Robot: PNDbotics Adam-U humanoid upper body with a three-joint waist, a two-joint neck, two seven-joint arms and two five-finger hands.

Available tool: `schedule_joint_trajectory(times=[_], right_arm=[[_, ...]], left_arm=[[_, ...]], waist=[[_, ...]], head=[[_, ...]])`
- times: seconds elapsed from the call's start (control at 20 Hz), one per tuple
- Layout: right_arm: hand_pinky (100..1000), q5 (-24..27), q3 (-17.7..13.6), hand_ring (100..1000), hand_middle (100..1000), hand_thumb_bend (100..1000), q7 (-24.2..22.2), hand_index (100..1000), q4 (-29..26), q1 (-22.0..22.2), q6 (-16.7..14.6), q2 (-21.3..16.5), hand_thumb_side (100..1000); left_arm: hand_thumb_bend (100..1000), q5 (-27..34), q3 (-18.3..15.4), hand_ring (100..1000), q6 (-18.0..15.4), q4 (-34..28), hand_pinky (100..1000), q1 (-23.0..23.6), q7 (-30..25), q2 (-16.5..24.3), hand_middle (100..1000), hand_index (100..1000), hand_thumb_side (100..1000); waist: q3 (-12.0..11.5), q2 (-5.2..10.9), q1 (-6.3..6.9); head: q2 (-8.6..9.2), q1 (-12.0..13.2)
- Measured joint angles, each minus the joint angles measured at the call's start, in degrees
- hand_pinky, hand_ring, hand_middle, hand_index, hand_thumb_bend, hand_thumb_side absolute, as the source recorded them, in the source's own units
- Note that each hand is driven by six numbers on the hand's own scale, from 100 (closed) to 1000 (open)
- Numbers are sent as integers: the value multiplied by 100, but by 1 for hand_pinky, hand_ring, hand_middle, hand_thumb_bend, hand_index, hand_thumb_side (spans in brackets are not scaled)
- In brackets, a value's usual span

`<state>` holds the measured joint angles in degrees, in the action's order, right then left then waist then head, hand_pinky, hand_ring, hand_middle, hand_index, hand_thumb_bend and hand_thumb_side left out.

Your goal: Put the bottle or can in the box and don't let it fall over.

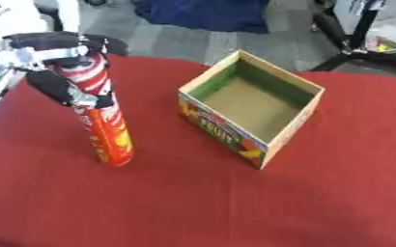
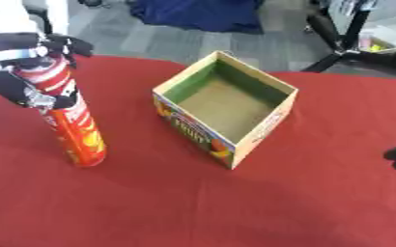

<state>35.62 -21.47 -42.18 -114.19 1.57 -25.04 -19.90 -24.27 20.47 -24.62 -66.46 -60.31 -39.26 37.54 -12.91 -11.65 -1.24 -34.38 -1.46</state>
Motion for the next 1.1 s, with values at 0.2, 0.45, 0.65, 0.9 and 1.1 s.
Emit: schedule_joint_trajectory(times=[0.2, 0.45, 0.65, 0.9, 1.1], right_arm=[[698, 3, 0, 601, 719, 100, 3, 951, 0, 0, 3, 0, 529], [697, 4, 0, 600, 718, 100, 7, 950, 0, 0, 6, 0, 529], [698, 4, 0, 600, 718, 100, 10, 950, 0, 0, 5, 0, 529], [699, 24, 0, 600, 716, 100, 14, 948, 0, -2, 6, 0, 530], [700, 45, 0, 601, 716, 100, 24, 948, 0, -3, -3, 0, 531]], left_arm=[[418, -49, 9, 768, -48, 40, 450, -9, 48, 0, 1000, 963, 237], [415, -91, 11, 737, -83, 73, 411, -12, 83, -3, 952, 903, 193], [416, -90, 9, 693, -70, 73, 384, -18, 70, -26, 882, 839, 218], [452, -81, -4, 627, -55, 52, 362, -24, 55, -26, 770, 727, 236], [451, -83, -9, 610, -46, 21, 344, -20, 46, -26, 740, 632, 246]], waist=[[0, 2, 0], [0, 6, 1], [1, 7, 2], [1, 7, 2], [2, 7, 2]], head=[[0, 3], [0, 3], [0, 3], [0, 0], [0, -11]])
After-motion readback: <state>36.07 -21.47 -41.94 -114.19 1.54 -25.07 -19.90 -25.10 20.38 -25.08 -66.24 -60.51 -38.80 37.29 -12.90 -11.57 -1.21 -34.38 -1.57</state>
